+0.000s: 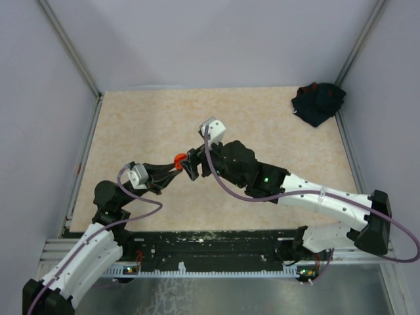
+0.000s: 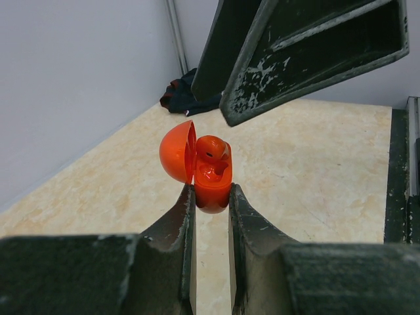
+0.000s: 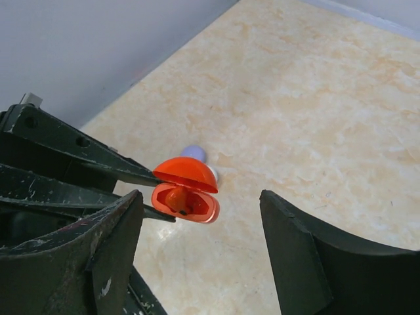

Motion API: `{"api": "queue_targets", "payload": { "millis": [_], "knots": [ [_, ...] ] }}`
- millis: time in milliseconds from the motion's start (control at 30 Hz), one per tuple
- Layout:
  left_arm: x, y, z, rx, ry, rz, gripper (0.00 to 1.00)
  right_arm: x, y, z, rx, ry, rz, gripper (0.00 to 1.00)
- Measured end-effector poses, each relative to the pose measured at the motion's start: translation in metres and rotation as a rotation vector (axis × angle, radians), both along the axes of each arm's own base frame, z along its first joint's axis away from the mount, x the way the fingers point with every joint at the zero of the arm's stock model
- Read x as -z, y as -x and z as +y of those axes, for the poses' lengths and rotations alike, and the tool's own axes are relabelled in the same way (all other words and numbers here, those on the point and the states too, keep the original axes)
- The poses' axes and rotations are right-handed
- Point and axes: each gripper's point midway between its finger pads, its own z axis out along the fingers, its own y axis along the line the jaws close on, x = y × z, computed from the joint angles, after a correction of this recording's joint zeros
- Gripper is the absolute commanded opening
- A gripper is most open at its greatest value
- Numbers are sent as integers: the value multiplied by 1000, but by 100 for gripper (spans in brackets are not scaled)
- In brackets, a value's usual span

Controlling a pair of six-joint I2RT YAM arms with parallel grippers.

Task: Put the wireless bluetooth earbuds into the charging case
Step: Place the earbud in the charging case.

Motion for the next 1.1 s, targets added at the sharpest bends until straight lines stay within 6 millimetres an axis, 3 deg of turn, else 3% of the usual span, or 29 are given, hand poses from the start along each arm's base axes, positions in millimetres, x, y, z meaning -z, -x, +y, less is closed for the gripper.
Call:
{"api": "queue_targets", "payload": {
  "millis": [233, 400, 833, 1100],
  "knots": [
    [1, 0, 0, -1, -3, 2, 0, 13, -6, 9, 36, 79, -7, 73],
    [1, 0, 0, -1, -3, 3, 0, 25, -12, 3, 81, 130, -6, 73],
    [5, -1, -1, 4, -10, 15, 0, 17, -23, -9, 187, 133, -7, 73],
    [6, -3, -1, -3, -11, 22, 0, 12, -21, -9, 177, 120, -6, 82]
  ]
}}
